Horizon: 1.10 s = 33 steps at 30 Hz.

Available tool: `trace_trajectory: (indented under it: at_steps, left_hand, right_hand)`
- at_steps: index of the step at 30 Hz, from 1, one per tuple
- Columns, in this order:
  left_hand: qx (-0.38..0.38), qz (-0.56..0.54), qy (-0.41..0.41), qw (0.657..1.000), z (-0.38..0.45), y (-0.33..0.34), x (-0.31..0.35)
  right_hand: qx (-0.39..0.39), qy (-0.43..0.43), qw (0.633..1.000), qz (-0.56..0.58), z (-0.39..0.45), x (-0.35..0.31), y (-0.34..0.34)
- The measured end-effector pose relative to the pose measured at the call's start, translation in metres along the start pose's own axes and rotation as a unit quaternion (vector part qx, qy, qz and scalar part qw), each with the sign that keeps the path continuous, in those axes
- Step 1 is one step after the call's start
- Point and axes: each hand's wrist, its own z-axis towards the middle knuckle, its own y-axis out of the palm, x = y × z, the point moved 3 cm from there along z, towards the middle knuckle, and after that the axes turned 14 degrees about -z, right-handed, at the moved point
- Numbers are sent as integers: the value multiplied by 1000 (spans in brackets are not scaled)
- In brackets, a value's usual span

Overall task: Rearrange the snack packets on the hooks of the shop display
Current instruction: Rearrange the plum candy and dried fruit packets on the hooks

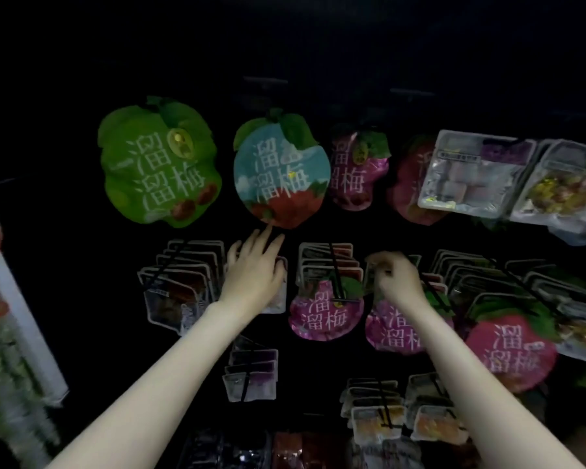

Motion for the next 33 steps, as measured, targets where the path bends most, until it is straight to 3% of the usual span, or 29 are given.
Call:
trace_trajectory:
  at_steps: [5, 15, 21, 25, 29, 33]
  left_hand:
    - [-32, 71, 0, 997, -5, 22, 0]
    - [-19, 83, -7, 996, -10, 26, 2]
    - [-2, 94, -4, 996, -9, 28, 2]
    - [-8, 82, 9, 997, -9, 26, 4]
    - [-19, -93, 40, 995, -3, 16, 3]
    - [-77, -318, 65, 943, -7, 4, 39]
  right_hand:
    - [-75, -15, 996, 34, -17, 14, 33]
    - [-126, 21, 991, 44, -22, 12, 60]
    - [-215, -61, 971, 82, -53, 7, 18]
    - [-270, -162, 949, -12, -66, -4, -13]
    - [-143, -169, 973, -62, -70, -1, -51]
    - [-7, -152, 986, 69, -58, -5, -89]
